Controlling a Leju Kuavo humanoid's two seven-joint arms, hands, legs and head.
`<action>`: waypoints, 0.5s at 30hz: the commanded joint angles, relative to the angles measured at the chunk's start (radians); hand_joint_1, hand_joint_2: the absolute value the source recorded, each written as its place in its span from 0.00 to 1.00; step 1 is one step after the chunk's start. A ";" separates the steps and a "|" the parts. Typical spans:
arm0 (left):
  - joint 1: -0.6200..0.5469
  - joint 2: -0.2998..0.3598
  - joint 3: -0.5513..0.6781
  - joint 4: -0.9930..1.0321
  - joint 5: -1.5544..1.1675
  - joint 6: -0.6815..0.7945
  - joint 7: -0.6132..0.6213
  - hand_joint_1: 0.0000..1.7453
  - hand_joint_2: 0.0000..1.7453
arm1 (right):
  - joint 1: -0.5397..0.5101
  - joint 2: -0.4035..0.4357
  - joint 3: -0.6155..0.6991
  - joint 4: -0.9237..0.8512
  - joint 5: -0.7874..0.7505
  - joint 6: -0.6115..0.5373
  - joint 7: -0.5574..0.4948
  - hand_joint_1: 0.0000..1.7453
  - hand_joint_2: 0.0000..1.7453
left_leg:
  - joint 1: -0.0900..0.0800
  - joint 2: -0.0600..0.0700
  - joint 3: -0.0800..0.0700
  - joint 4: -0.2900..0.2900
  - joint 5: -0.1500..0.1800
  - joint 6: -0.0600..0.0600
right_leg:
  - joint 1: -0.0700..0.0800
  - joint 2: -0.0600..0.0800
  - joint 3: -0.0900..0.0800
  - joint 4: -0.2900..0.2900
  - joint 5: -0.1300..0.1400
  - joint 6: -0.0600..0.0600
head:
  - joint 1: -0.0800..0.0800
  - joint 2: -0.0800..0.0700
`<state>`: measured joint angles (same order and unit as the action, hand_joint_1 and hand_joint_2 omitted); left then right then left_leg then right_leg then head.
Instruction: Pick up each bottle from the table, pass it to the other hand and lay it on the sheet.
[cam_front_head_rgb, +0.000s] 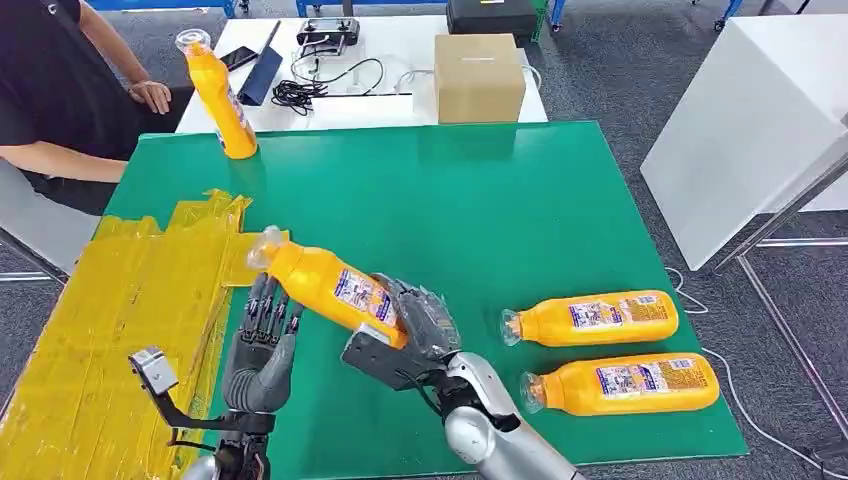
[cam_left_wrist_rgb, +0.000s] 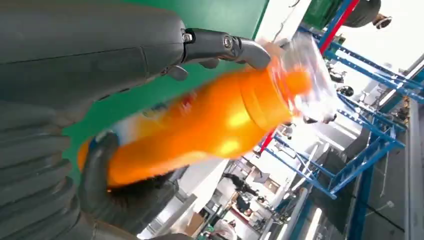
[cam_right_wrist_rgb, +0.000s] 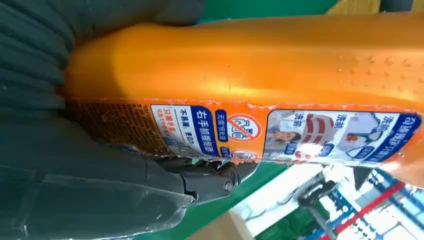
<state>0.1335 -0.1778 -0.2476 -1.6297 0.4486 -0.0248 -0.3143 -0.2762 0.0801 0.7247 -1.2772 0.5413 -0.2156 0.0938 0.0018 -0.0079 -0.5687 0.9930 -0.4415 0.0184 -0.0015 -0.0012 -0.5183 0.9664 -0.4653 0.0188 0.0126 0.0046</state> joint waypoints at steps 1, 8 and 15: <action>-0.031 0.021 0.023 0.071 0.026 -0.033 -0.001 0.00 1.00 | -0.069 -0.011 0.138 0.066 0.036 0.048 0.020 1.00 1.00 | 0.001 0.002 0.004 -0.002 -0.001 -0.001 | 0.001 0.002 0.004 -0.002 0.000 0.000 | 0.000 0.000; -0.034 0.029 0.059 0.085 0.115 -0.119 0.041 0.00 1.00 | -0.113 -0.012 0.237 0.083 0.029 0.124 0.005 1.00 1.00 | 0.001 0.002 0.004 -0.001 0.000 -0.001 | 0.001 0.001 0.003 -0.002 0.001 0.000 | 0.000 0.000; -0.043 0.028 0.069 0.121 0.144 -0.158 0.053 0.00 1.00 | -0.139 -0.012 0.304 0.065 0.032 0.156 -0.011 1.00 1.00 | 0.001 0.001 0.002 -0.001 0.000 -0.001 | 0.000 0.000 0.002 -0.002 0.000 0.000 | 0.000 0.000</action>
<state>0.1325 -0.1640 -0.1915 -1.6006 0.5844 -0.1583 -0.2716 -0.3497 0.0858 0.8992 -1.2577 0.5730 -0.0797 0.0935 0.0019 -0.0077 -0.5689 0.9929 -0.4415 0.0184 -0.0014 -0.0011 -0.5189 0.9664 -0.4654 0.0187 0.0126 0.0046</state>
